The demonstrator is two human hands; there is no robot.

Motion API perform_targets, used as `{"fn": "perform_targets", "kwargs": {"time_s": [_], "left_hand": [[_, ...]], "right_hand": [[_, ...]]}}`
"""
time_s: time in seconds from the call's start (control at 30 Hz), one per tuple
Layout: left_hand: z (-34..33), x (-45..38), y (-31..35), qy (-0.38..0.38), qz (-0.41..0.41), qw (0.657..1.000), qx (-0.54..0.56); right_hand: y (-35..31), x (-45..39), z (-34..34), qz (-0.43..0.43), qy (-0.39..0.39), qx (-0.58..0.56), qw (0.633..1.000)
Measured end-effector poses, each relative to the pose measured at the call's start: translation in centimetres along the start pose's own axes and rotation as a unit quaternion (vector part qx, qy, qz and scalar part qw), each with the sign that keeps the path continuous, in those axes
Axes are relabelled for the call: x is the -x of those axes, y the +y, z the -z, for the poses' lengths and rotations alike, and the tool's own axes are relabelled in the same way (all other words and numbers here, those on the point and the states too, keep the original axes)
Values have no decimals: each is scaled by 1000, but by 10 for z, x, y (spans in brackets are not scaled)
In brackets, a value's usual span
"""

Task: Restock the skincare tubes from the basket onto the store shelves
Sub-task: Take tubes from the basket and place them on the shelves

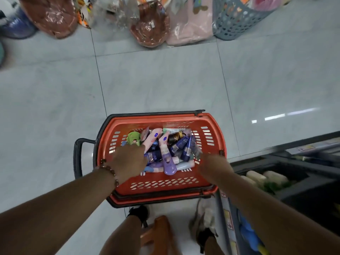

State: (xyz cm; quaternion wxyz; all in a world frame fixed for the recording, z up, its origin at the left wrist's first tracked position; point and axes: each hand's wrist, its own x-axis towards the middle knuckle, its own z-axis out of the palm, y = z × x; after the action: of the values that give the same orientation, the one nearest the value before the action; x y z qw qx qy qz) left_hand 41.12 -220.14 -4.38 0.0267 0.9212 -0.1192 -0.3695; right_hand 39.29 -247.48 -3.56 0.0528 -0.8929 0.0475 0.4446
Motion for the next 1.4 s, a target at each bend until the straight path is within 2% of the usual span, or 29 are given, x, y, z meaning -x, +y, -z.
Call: {"fn": "perform_targets", "kwargs": {"time_s": [0.1,0.23,0.33,0.4,0.47,0.53,0.63,0.7,0.73,0.83,0.9,1.0,1.03,1.07,1.13,1.23,1.33,1.4], "left_hand": [[-38,-35,45,-34,-31,998,-31],[-111,-85,82,-66,-19,994,-86],[-169,-112,95,-15,-18,998,-64],[-198,-120,93,52,-61,997,-11],[-221,-129,89,123,-133,983,-34],[-228,-132,82,139,-146,978,-57],[-222,-136,78,117,-170,973,-99],[-217,-139,76,127,-190,964,-133],[-214,-142,74,135,-209,958,-145],[-192,-147,79,162,-243,939,-182],[-177,-149,90,186,-256,932,-179],[-163,-137,110,200,-260,941,-80],[-157,-130,118,179,-252,950,-50],[-151,-124,125,159,-254,954,-15],[-135,-99,147,129,-247,959,60],[-103,-46,191,104,-254,942,192],[-86,23,245,87,-285,918,261],[-87,64,289,8,-326,896,301]], "right_hand": [[0,-29,-24,2,-12,29,1000],[5,-91,-69,23,-10,103,994],[12,-144,-106,27,6,107,994],[17,-172,-131,6,16,49,999],[24,-190,-160,-30,27,-51,998],[26,-200,-175,-60,68,-155,984],[23,-206,-175,-113,94,-305,941],[18,-212,-164,-122,58,-382,914],[19,-214,-159,-111,29,-428,896],[16,-195,-134,-48,-68,-585,807],[19,-160,-123,17,-96,-653,751],[39,-100,-118,110,-106,-710,687],[50,-77,-115,132,-104,-722,672],[61,-53,-113,159,-103,-726,661],[92,-4,-115,212,-84,-712,664],[139,89,-135,237,-24,-731,639],[185,167,-178,234,44,-764,600],[215,207,-211,250,76,-777,572]]}}
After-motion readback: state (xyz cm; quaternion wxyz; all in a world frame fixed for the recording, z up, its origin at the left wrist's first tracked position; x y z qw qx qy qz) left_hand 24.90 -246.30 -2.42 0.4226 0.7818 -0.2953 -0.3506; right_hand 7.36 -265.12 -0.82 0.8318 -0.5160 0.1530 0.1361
